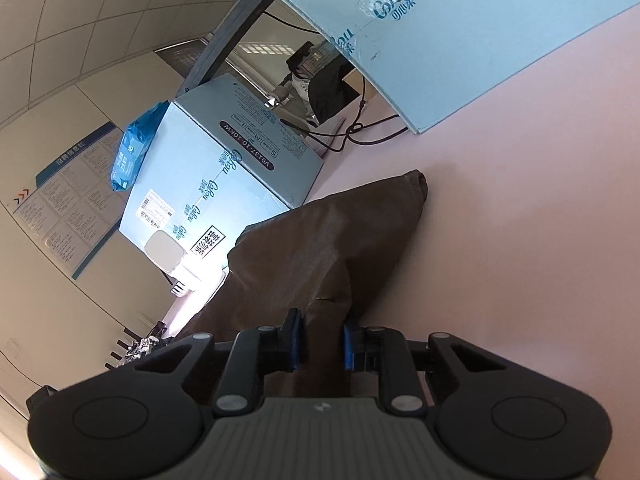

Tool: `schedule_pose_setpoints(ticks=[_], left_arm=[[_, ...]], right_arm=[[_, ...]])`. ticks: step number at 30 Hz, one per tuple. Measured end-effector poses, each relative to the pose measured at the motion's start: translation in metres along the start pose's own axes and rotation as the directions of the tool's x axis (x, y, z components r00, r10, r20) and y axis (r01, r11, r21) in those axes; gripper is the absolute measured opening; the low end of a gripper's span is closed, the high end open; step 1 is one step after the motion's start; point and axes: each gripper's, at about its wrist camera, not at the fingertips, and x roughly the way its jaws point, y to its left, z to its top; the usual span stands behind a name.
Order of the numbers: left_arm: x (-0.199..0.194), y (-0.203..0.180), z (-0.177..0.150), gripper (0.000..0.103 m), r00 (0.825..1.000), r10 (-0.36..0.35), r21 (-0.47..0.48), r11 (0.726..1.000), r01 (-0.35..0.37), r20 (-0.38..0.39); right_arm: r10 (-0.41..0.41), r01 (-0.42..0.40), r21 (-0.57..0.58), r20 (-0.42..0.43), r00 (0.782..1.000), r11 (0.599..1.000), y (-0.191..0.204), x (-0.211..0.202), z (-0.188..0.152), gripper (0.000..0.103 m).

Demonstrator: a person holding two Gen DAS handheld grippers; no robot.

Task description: Fold clothes

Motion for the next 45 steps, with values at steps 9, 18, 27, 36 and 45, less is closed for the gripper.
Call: schedule_pose_setpoints(ticks=[9,18,27,36,45], left_arm=[[-0.019,-0.007,0.006,0.015,0.992,-0.046,0.067,0.997,0.038,0.121],[-0.064,0.004,0.047,0.016,0.983,-0.001,0.128,0.991,-0.023,0.186],[-0.146,0.04,0.095,0.016,0.929,0.163,0.135,0.967,-0.218,0.332],[-0.226,0.098,0.134,0.016,0.797,0.357,0.107,0.881,-0.461,0.487],[-0.233,0.22,0.184,0.016,0.71,0.633,-0.125,0.767,-0.629,0.309]], right_arm=[[0.088,-0.053,-0.211,0.165,0.982,0.976,0.031,-0.014,-0.006,0.015],[0.154,-0.122,-0.23,0.129,0.98,0.966,0.081,0.008,-0.007,0.015],[0.333,-0.312,-0.297,0.02,0.943,0.902,0.167,0.068,-0.021,0.015],[0.458,-0.467,-0.351,-0.113,0.882,0.812,0.272,0.145,-0.068,0.015],[0.36,-0.446,-0.382,-0.277,0.891,0.81,0.356,0.257,-0.154,0.015]])
